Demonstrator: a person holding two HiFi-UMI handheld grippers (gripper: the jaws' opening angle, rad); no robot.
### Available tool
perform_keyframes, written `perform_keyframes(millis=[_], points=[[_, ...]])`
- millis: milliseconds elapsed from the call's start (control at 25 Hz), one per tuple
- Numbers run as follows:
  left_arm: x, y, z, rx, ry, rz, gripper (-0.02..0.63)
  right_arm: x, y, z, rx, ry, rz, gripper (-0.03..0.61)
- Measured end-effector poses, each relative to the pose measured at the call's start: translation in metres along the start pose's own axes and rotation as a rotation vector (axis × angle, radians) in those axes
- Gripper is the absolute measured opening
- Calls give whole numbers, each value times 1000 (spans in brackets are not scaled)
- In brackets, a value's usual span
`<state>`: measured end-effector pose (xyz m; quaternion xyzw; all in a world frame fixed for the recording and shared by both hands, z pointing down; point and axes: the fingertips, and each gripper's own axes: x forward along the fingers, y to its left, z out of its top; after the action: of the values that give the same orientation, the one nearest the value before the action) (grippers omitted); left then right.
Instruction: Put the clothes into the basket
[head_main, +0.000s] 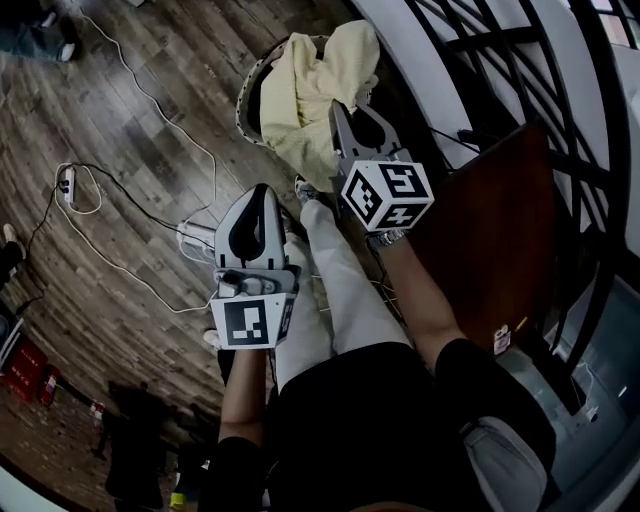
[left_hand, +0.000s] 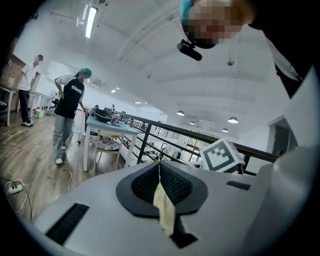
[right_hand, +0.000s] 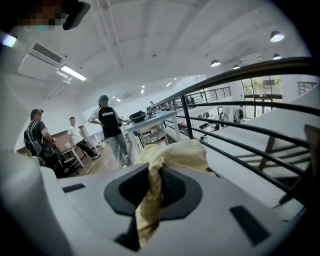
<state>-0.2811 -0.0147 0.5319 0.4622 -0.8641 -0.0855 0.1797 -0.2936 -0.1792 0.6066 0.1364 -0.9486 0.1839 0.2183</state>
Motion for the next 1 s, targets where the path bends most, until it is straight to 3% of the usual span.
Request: perform_keyframes(millis=[400,640,1000], points=[[15,13,-53,-15,-2,19,14,48,-38,-117,82,121,-95,50],[20,28,-80,-23,-9,49,14,71,-45,-177,85,189,-96,51],[17,38,-104,-20,55,78,14,100,-49,-245,86,316,-94,51]])
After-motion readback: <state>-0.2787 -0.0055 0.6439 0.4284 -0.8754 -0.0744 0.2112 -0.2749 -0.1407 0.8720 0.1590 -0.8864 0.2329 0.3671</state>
